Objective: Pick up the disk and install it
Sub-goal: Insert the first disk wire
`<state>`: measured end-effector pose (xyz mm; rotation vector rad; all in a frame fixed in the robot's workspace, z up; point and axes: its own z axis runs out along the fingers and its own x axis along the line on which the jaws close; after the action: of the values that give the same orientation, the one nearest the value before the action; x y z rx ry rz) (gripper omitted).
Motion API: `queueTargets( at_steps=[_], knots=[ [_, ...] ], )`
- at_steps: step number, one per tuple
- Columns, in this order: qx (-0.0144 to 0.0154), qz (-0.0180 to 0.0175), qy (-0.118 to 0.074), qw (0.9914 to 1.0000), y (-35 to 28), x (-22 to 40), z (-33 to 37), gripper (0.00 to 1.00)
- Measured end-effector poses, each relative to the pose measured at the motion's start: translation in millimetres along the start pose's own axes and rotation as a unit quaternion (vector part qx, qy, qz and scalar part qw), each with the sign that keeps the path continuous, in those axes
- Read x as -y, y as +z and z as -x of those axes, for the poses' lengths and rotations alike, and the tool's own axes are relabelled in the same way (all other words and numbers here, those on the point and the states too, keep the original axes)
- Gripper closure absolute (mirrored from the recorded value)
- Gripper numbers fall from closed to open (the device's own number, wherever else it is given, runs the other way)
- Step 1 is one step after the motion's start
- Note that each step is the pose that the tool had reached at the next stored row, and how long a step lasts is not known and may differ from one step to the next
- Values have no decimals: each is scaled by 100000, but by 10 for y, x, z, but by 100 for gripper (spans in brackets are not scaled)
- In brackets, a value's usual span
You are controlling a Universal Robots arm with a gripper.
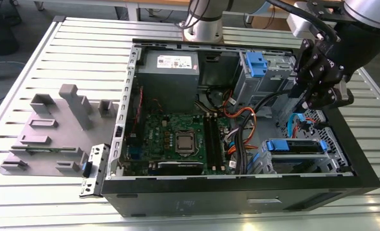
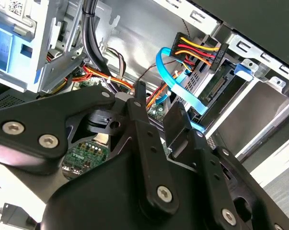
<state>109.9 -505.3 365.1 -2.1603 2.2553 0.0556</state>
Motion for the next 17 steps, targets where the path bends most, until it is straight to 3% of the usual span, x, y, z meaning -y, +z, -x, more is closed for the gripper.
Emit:
queueTargets(
  at_steps=[7, 17],
  knots=[
    [-9, -2, 0, 100000, -2, 0, -2, 58],
    [-1, 0, 1, 100000, -4, 3, -75, 58]
  ],
)
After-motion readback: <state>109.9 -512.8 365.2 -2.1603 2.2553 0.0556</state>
